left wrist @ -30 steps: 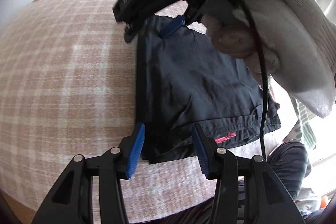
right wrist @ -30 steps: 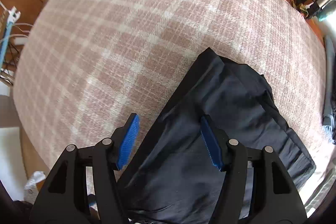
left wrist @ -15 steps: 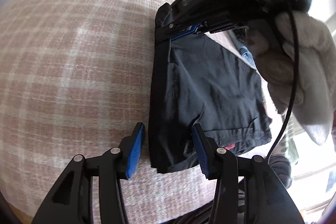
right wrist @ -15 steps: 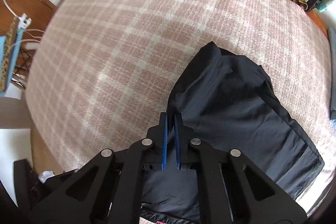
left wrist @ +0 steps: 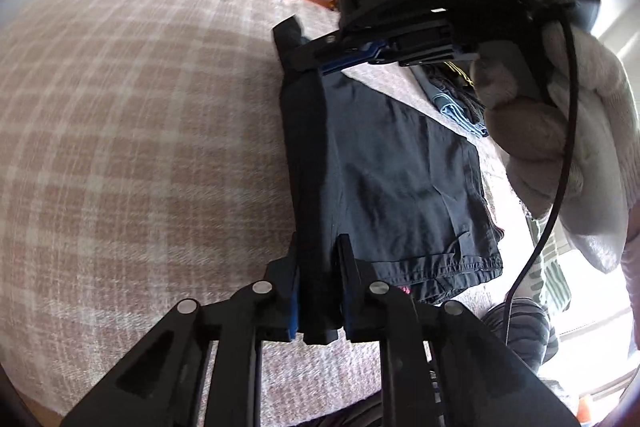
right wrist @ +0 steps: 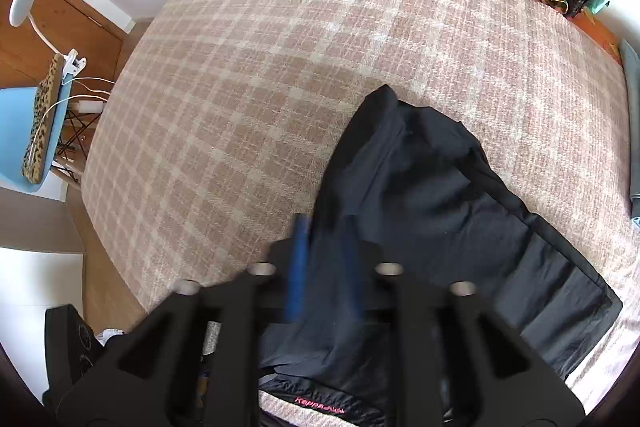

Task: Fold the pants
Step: 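Close the right tool on the folded trouser end while the left tool closes beside it, then lift the held end with both tools and fold the trousers over again, then open both tools and release the folded trousers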

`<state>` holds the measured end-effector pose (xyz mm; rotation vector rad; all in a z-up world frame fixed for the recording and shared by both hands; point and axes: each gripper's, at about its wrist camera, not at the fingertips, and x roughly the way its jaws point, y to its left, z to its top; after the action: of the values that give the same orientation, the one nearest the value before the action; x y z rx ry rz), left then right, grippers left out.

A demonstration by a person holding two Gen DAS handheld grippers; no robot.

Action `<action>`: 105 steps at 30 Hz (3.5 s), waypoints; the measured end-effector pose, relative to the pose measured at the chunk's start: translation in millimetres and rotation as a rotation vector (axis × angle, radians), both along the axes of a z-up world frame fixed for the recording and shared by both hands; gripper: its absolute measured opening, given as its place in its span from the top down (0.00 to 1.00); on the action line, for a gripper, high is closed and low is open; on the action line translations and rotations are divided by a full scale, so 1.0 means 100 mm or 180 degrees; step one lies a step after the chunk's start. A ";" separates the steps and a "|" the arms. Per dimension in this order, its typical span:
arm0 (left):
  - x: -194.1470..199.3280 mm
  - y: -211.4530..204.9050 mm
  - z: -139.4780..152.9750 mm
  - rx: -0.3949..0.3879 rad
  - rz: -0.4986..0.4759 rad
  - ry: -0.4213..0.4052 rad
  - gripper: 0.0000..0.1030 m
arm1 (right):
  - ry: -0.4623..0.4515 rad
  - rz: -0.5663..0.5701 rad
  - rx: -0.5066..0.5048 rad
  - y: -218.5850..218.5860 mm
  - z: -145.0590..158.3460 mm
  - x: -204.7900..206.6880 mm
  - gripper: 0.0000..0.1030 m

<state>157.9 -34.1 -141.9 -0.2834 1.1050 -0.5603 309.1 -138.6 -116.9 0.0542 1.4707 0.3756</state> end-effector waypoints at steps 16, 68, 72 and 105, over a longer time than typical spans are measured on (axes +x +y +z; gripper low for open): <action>-0.23 -0.42 0.37 0.0198 -0.0260 -0.0385 0.92 | -0.0125 0.0059 -0.0220 -0.04 -0.04 0.00 0.92; -0.71 -2.92 0.36 0.0267 -0.1725 -0.0246 0.84 | -0.0502 -0.1202 0.0320 -3.21 -0.34 -0.83 0.95; -0.79 -2.70 0.46 0.0189 -0.1693 -0.0219 0.80 | -0.0555 -0.1153 0.0218 -3.24 -0.26 -0.86 0.78; 0.25 -1.68 0.06 0.0263 -0.0723 0.0306 0.80 | -0.0490 -0.0312 0.0259 -3.05 0.01 -1.77 0.35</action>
<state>182.9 -202.2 -135.5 -0.1141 1.2594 -0.7062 131.9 -443.6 -115.8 0.1587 1.2955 0.3518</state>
